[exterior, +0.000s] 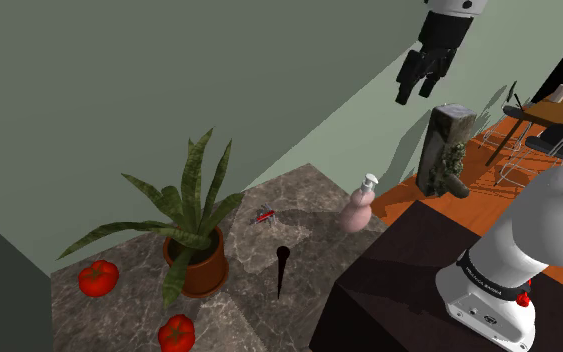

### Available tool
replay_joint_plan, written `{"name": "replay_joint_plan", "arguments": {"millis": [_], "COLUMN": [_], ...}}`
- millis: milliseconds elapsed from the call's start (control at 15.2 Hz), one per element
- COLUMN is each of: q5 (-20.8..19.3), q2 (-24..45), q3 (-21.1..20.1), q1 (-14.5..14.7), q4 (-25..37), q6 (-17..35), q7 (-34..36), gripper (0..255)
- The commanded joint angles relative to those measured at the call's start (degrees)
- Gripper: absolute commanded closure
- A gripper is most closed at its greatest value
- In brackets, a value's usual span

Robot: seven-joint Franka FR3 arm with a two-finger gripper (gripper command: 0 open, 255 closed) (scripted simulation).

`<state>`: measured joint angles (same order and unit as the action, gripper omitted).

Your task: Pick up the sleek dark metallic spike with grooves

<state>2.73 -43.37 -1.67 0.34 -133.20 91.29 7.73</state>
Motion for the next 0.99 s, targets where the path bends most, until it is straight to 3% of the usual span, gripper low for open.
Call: {"name": "replay_joint_plan", "arguments": {"millis": [0, 462, 924], "q5": [0.0, 5.3, 11.0], "q2": [0.0, 1.3, 7.0], "q3": [0.0, -4.5, -9.7], "q1": [0.0, 2.5, 5.8], "q4": [0.0, -9.8, -16.3], "q6": [0.0, 11.5, 24.5], "q7": [0.0, 4.5, 8.5], "gripper": [0, 0, 0]}}
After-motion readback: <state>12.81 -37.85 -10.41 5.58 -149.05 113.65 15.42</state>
